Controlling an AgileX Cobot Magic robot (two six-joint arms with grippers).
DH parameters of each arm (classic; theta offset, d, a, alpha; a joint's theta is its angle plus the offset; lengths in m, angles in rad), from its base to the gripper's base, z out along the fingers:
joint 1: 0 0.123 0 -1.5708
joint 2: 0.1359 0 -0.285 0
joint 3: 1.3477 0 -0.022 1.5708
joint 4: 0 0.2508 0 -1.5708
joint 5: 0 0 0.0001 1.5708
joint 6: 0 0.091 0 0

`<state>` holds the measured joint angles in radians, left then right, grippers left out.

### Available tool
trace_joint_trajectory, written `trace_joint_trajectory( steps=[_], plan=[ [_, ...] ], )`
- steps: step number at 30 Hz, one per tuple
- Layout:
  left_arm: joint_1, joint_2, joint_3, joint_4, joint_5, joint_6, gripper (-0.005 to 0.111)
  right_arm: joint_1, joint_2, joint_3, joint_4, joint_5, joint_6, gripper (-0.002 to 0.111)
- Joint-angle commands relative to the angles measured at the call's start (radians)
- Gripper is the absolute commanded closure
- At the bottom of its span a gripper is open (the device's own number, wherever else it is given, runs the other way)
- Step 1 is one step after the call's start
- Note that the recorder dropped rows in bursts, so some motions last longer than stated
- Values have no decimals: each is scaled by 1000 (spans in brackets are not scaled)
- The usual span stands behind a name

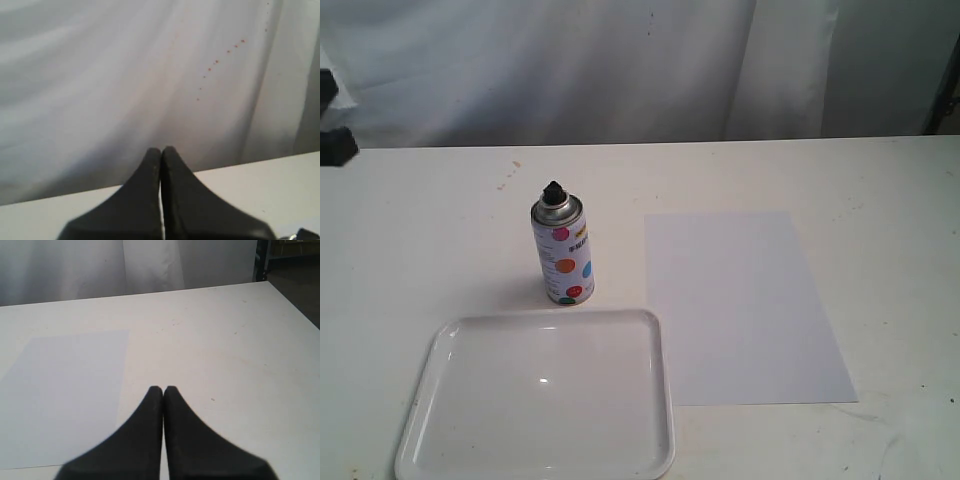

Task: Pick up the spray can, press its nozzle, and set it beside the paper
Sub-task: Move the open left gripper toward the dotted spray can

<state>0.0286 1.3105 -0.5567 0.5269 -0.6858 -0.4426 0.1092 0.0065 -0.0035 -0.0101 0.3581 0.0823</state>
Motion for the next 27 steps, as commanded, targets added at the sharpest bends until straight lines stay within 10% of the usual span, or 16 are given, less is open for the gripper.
trace_joint_trajectory(
  steps=[1, 27],
  plan=[
    [3, 101, 53, 7, -102, 1, 107, 1, -7, 4, 2, -6, 1, 108],
    [3, 459, 58, 107, -159, 24, 107, 1, -7, 4, 0, -6, 1, 108]
  ],
)
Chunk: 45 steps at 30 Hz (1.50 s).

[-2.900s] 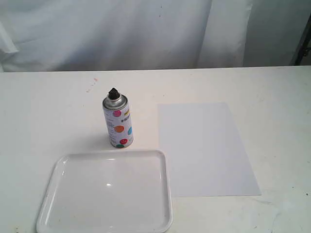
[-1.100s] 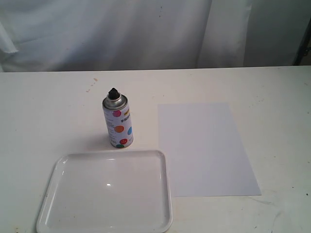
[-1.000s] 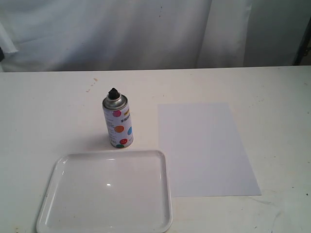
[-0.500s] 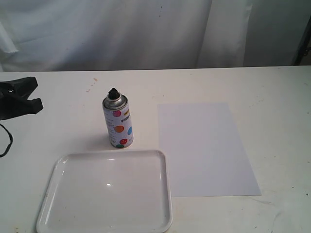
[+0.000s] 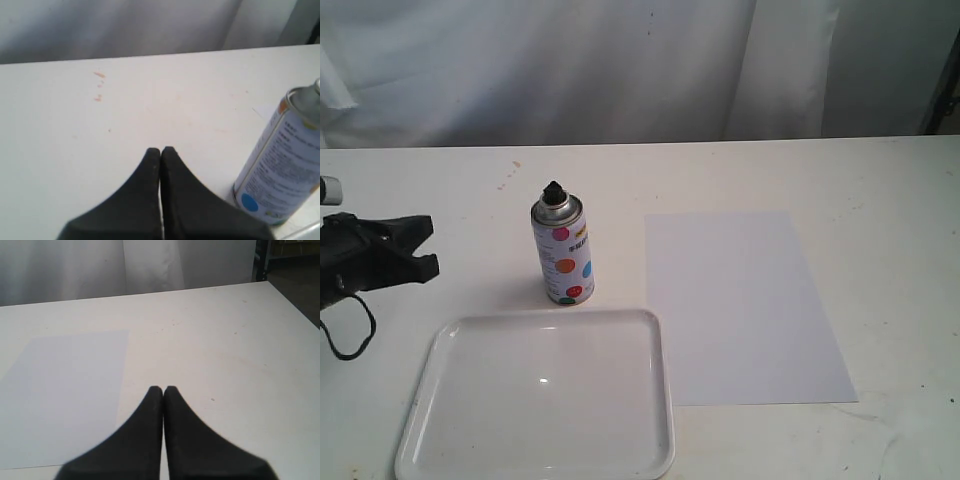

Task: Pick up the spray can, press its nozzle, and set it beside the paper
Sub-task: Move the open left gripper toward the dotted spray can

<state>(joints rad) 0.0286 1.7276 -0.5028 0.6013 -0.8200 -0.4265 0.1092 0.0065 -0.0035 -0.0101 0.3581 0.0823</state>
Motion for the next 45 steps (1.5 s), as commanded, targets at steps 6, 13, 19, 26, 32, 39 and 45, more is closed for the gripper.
trace_joint_trajectory(
  steps=[6, 13, 19, 26, 32, 39, 45],
  plan=[
    [3, 65, 4, 99, -51, 9, 107, 1, -7, 4, 0, -6, 1, 108],
    [3, 65, 4, 231, -79, 9, 99, 1, -7, 4, 0, -6, 1, 108],
    [3, 65, 2, 306, -138, 9, 60, 1, -7, 4, 0, -6, 1, 108],
    [1, 65, 2, 337, -164, -21, 30, 1, -7, 4, 0, -6, 1, 108],
    [1, 77, -11, 354, -173, -18, 31, 1, -7, 4, 0, -6, 1, 108],
    [-38, 178, -61, 350, -190, -52, 30, 1, -7, 4, 0, -6, 1, 108],
    [-93, 237, -124, 350, -196, -52, 30, 1, -7, 4, 0, -6, 1, 108]
  ],
)
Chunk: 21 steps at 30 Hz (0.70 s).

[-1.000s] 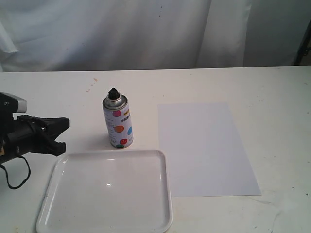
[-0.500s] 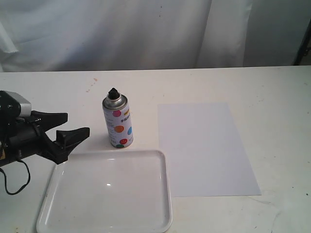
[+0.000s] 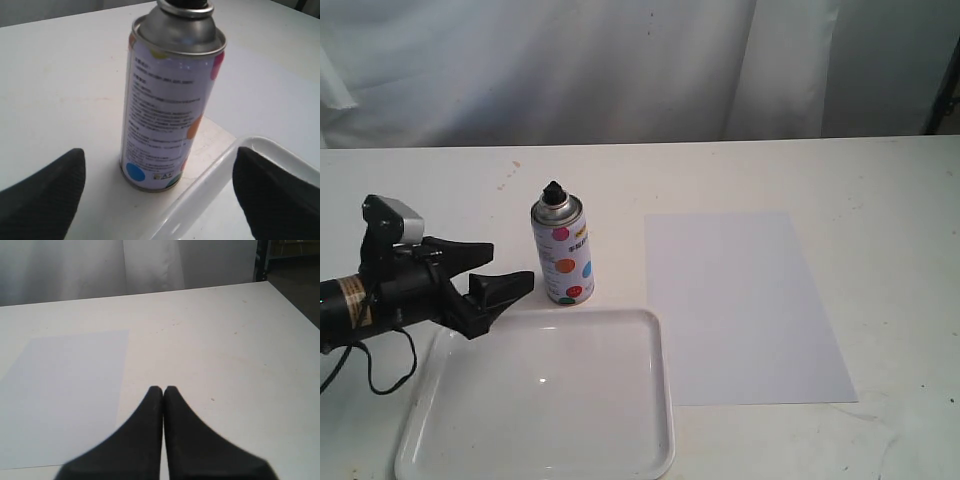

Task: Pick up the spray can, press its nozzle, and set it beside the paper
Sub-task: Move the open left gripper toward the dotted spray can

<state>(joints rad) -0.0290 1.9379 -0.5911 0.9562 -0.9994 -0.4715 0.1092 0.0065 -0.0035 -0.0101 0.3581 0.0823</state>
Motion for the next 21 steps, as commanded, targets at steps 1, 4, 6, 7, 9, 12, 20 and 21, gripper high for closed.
trace_joint_trajectory(
  steps=[1, 4, 6, 7, 9, 12, 20, 21],
  plan=[
    [-41, 32, -45, -5, -17, -7, 30, 1, -7, 4, 0, -6, 1, 108],
    [-67, 59, -80, -5, -14, -7, 30, 1, -7, 4, 0, -6, 1, 108],
    [-80, 82, -101, -5, -14, -7, 30, 1, -7, 4, 0, -6, 1, 108],
    [-80, 93, -109, -5, -16, -7, 30, 1, -7, 4, 0, -6, 1, 108],
    [-80, 112, -121, -9, -17, -7, 30, 1, -7, 4, 0, -6, 1, 108],
    [-80, 133, -137, -16, -20, -7, 30, 1, -7, 4, 0, -6, 1, 108],
    [-80, 193, -186, -20, -72, -7, 30, 1, -7, 4, 0, -6, 1, 108],
    [-80, 195, -190, -20, -75, -7, 30, 1, -7, 4, 0, -6, 1, 108]
  ],
)
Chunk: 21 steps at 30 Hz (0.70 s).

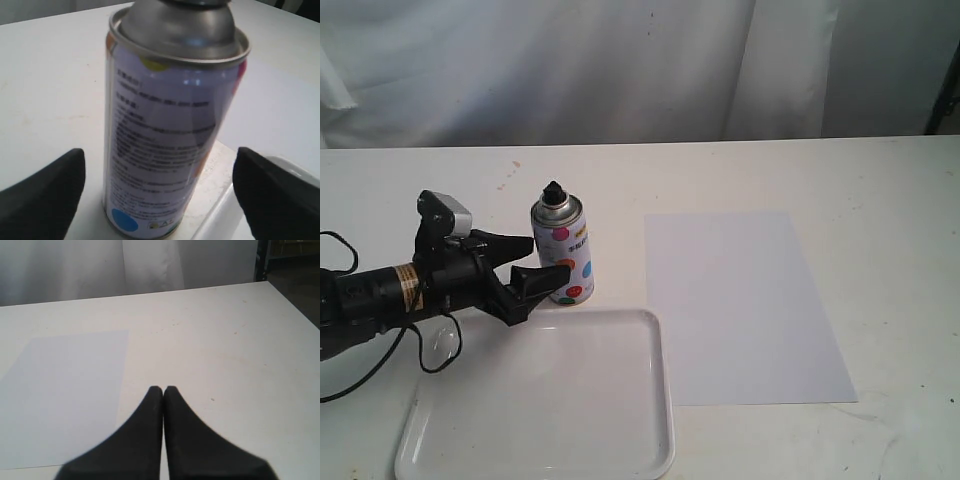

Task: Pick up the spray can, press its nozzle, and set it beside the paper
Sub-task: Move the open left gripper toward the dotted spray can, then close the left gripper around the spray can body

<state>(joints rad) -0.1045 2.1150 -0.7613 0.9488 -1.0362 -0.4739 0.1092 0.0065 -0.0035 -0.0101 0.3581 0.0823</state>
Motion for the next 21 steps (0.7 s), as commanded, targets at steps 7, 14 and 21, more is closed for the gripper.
trace_joint_trajectory(
  steps=[7, 14, 21],
  plan=[
    [-4, 46, -66, -8, -43, -53, 30, 1, -7, 4, 0, -6, 1, 108],
    [-4, 102, -102, 6, -119, -99, 30, 1, -7, 4, 0, -6, 1, 108],
    [-4, 136, -142, 75, -145, -101, 30, 1, -7, 4, 0, -6, 1, 108]
  ],
)
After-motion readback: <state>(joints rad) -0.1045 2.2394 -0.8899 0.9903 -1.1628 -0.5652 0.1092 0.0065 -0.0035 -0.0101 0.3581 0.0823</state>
